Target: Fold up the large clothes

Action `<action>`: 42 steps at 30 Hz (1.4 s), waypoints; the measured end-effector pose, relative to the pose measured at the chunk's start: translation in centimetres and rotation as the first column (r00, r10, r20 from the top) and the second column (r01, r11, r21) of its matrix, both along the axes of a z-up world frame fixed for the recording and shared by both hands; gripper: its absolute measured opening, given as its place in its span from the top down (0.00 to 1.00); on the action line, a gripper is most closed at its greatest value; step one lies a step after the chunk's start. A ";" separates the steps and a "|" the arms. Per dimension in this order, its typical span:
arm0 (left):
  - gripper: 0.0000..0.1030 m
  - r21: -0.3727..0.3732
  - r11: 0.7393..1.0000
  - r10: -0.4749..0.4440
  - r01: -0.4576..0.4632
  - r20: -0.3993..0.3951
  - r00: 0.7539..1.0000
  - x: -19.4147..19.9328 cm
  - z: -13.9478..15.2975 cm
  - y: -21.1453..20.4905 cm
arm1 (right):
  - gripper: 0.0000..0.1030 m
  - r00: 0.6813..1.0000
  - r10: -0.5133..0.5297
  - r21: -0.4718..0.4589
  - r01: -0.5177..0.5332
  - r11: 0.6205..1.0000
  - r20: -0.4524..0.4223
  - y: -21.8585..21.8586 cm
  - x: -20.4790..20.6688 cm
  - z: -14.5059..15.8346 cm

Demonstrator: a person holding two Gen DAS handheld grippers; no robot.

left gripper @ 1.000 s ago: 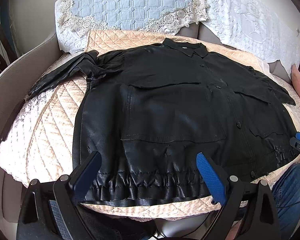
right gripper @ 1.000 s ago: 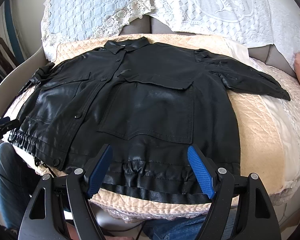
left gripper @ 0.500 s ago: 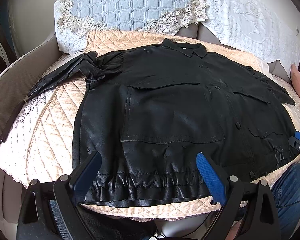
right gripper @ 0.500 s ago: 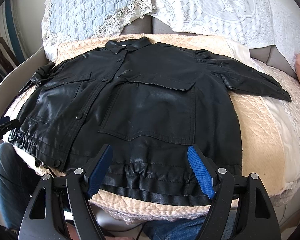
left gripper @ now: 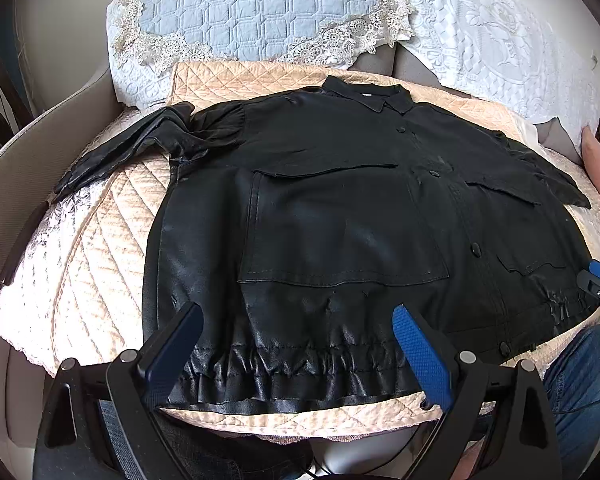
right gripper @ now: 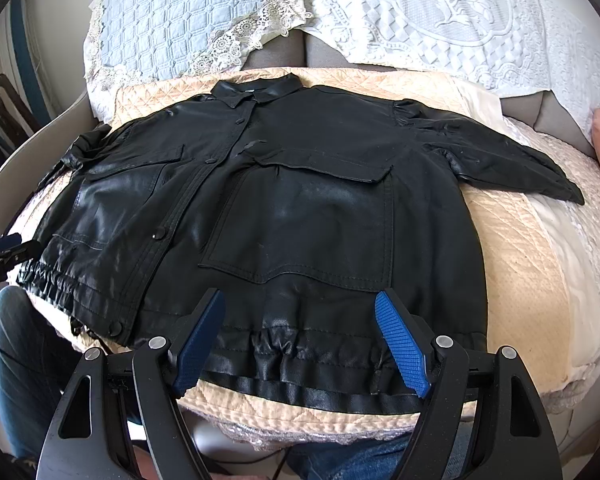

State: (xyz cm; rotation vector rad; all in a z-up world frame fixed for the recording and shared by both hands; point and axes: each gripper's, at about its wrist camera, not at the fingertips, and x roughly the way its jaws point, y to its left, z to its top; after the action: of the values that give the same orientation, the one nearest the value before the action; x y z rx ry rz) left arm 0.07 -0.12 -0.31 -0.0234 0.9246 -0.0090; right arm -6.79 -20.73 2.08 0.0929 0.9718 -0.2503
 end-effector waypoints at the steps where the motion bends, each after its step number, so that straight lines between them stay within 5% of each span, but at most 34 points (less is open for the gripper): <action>1: 0.06 0.002 1.000 0.000 0.000 0.000 1.000 0.0 0.0 0.0 | 0.24 1.000 0.000 0.000 0.000 1.000 0.000 0.0 0.0 0.0; 42: 0.06 0.009 1.000 -0.001 0.001 -0.018 1.000 0.1 -0.8 0.1 | 0.24 1.000 0.004 0.011 -0.004 1.000 0.001 0.6 0.8 -0.5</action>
State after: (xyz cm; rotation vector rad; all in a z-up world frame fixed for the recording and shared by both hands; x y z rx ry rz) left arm 0.19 0.02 -1.09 -0.0144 0.9422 -0.0054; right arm -6.02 -20.09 1.58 0.1007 0.9726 -0.2408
